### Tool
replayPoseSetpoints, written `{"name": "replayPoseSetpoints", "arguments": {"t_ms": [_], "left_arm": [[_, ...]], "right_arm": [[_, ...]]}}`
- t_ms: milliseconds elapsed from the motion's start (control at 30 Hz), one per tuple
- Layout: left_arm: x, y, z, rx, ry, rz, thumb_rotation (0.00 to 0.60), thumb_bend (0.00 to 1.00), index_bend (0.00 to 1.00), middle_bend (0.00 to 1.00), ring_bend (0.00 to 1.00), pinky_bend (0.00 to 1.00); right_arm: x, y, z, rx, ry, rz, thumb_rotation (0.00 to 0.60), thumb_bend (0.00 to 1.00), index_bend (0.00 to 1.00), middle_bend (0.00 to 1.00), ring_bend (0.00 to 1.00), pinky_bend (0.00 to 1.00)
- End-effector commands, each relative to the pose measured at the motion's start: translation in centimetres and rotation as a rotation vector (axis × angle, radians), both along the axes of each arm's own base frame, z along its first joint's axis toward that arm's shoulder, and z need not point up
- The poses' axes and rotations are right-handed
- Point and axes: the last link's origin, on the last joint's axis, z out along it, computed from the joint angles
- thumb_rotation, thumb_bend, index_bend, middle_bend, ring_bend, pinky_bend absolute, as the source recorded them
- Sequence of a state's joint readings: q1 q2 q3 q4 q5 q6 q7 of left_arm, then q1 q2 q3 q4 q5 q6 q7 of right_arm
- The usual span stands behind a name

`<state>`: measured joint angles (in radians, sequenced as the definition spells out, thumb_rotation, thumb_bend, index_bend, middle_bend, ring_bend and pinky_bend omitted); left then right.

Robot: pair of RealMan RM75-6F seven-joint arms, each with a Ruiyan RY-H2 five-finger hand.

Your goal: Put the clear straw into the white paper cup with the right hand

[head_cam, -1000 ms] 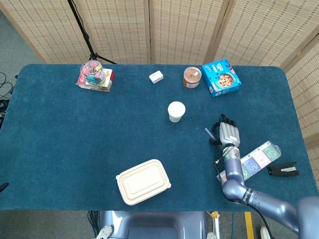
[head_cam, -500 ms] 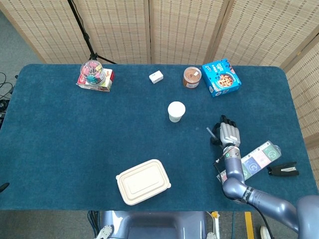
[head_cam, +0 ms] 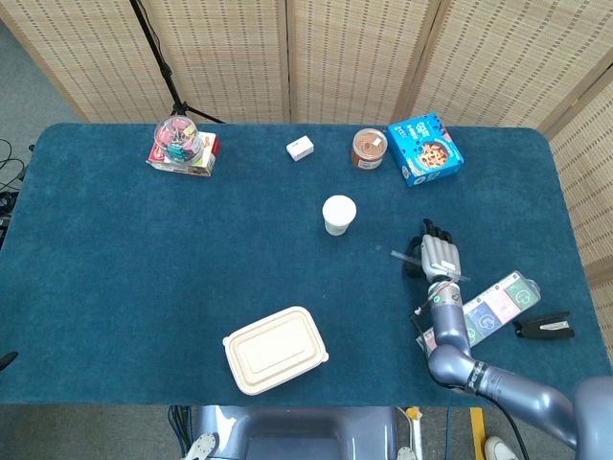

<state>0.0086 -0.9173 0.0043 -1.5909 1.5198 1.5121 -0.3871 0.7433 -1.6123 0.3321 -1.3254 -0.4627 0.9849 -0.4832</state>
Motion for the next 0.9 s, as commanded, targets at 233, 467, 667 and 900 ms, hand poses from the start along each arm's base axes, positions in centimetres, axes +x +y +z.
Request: {"name": "replayPoseSetpoints", "arguments": {"t_ms": [233, 467, 667, 900], "left_arm": [[0.0, 0.0, 0.0, 0.000, 0.001, -0.001, 0.600, 0.00, 0.00, 0.00, 0.00, 0.00], [0.0, -0.1, 0.1, 0.002, -0.003, -0.004, 0.600, 0.00, 0.00, 0.00, 0.00, 0.00], [0.0, -0.2, 0.2, 0.003, -0.008, -0.008, 0.600, 0.00, 0.00, 0.00, 0.00, 0.00], [-0.1, -0.2, 0.2, -0.004, -0.010, -0.010, 0.600, 0.00, 0.00, 0.00, 0.00, 0.00]], "right_arm": [[0.7, 0.2, 0.7, -0.016, -0.011, 0.034, 0.600, 0.53, 0.55, 0.00, 0.00, 0.00], [2.0, 0.5, 1.6, -0.033, -0.025, 0.077, 0.600, 0.55, 0.56, 0.00, 0.00, 0.00], [3.9, 0.4, 2.6, -0.050, -0.074, 0.109, 0.600, 0.55, 0.56, 0.00, 0.00, 0.00], [7.1, -0.8, 5.0, -0.097, -0.224, 0.131, 0.600, 0.56, 0.56, 0.00, 0.00, 0.00]]}}
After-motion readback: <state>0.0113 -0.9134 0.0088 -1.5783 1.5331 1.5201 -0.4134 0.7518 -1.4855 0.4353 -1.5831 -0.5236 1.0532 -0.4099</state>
